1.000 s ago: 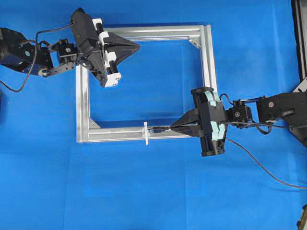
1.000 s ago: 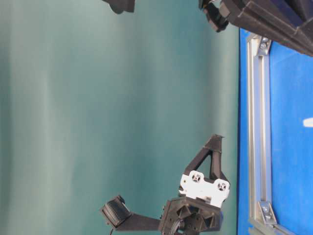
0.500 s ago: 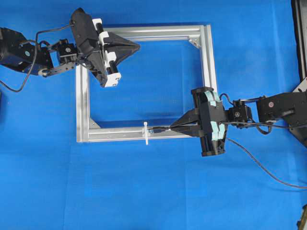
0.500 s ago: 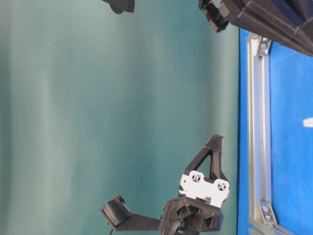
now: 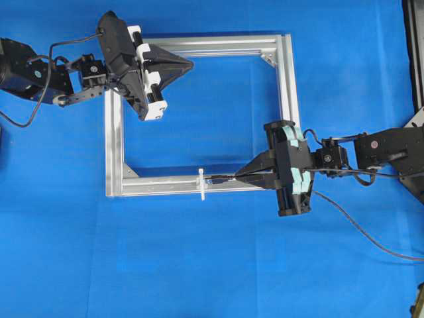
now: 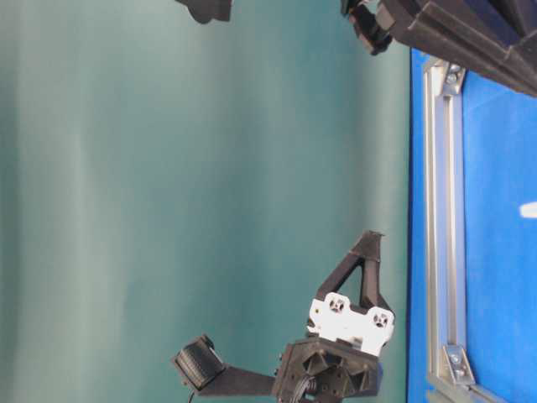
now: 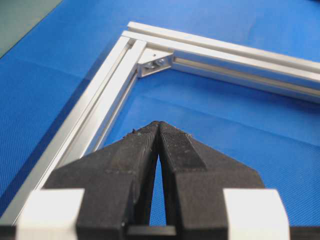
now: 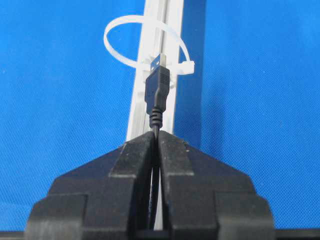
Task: Insert the wire through the string loop located in the center.
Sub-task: 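Push the USB plug leftward through the white zip-tie loop with the right gripper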
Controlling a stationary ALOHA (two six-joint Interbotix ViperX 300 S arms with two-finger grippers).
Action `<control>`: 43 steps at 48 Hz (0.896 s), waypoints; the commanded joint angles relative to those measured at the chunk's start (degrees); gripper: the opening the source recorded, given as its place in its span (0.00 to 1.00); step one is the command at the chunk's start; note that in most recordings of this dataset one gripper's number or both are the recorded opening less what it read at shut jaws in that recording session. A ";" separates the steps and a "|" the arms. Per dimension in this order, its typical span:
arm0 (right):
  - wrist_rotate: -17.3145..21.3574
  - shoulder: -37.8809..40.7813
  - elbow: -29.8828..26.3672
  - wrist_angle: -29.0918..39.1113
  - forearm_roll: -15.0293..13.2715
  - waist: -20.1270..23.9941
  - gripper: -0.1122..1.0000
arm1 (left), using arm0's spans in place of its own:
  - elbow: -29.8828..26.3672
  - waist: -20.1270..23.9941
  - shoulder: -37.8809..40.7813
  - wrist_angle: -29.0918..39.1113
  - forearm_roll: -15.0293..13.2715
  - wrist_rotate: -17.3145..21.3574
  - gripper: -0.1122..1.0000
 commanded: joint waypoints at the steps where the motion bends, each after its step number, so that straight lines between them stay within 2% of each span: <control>1: -0.09 -1.14 -0.35 -0.62 0.09 0.00 0.08 | -0.44 -0.18 -1.67 -0.35 0.18 0.00 0.10; 23: -0.09 0.18 -2.20 -0.70 0.09 0.09 0.08 | -0.44 -0.53 -1.67 -0.35 0.18 0.00 0.10; 43: 0.00 6.24 -9.58 -0.53 0.09 0.09 0.08 | -0.44 -0.53 -1.67 -0.35 0.18 0.00 0.10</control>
